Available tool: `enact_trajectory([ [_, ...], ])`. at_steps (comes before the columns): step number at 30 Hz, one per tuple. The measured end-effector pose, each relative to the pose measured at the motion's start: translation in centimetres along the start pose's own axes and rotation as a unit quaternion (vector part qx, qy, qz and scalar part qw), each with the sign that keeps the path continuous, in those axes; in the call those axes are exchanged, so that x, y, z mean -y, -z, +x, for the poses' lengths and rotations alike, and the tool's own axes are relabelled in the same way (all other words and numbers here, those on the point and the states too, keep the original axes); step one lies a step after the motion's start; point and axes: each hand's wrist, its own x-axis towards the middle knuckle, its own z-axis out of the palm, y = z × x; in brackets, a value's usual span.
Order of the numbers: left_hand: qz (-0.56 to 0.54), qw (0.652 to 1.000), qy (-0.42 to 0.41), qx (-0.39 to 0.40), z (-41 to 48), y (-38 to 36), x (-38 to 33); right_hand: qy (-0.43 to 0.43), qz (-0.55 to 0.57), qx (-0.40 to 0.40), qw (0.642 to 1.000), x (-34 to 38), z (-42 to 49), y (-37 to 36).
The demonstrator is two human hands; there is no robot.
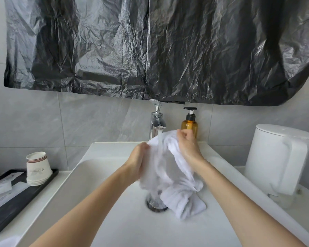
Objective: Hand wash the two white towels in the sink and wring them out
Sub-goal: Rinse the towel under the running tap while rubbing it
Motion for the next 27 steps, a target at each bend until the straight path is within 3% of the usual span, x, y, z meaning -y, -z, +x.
enact_trajectory([
  [3,-0.044,0.999,-0.025,0.004,-0.4,0.2,-0.9,0.031,-0.008,0.112,0.993,0.8,-1.8,-0.8],
  [7,-0.040,0.997,-0.026,0.057,-0.7,0.0,-0.8,-0.037,0.060,0.051,0.996,1.2,-3.0,-2.5],
  [12,0.007,0.995,-0.079,-0.053,0.1,-1.3,0.4,0.036,0.050,-0.001,0.998,1.1,-4.5,-4.2],
  [16,0.051,0.985,-0.141,-0.086,-0.4,-2.2,0.2,0.072,-0.004,-0.036,0.997,0.8,-4.3,-5.0],
  [19,0.094,0.974,-0.168,-0.117,0.0,-2.2,0.2,0.154,-0.138,-0.037,0.978,1.3,-4.0,-4.8],
  [21,0.131,0.965,-0.183,-0.131,0.2,-2.0,0.3,0.139,-0.191,-0.032,0.971,1.3,-3.1,-4.4],
  [22,0.166,0.957,-0.197,-0.130,0.1,-1.9,0.3,0.132,-0.199,0.001,0.971,1.9,-3.4,-3.9],
  [24,0.258,0.934,-0.223,-0.109,-0.2,-1.5,0.0,0.253,-0.223,0.001,0.941,1.0,-3.1,-3.2],
  [27,0.270,0.937,-0.220,-0.023,-0.6,-1.2,-0.4,0.218,-0.142,-0.043,0.965,1.2,-2.7,-1.3],
])
